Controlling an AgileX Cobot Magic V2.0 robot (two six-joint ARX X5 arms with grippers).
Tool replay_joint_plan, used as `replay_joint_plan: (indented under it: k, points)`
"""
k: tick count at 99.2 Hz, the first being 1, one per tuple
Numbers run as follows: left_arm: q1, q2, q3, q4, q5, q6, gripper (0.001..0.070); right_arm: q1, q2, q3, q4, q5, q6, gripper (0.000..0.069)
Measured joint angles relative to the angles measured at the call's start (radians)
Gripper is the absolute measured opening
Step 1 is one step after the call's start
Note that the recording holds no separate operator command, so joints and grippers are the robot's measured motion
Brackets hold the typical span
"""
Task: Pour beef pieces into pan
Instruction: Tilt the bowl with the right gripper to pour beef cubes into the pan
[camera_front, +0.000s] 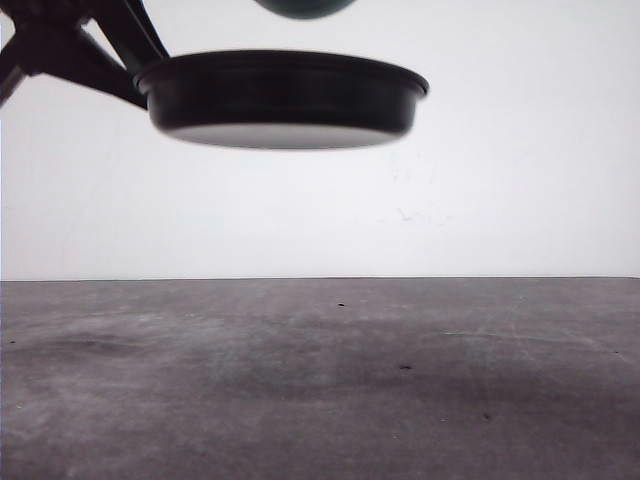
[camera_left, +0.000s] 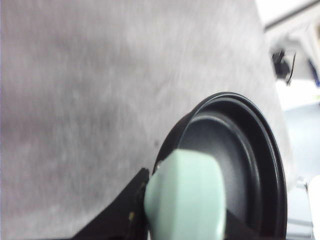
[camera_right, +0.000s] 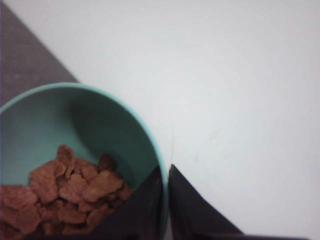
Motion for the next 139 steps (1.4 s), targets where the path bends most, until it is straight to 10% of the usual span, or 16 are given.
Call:
replay_joint_plan:
  k: [105, 139]
  points:
    - [0.08, 0.026, 0.061, -0.048, 0.046, -0.009, 0.0055, -0.007, 0.056, -0.076, 0.338, -0.214, -0.6, 0.0013]
    - [0.083, 0.027, 0.061, -0.05, 0.047, -0.008, 0.0055, -0.05, 0.131, -0.079, 0.428, -0.275, -0.634, 0.0013]
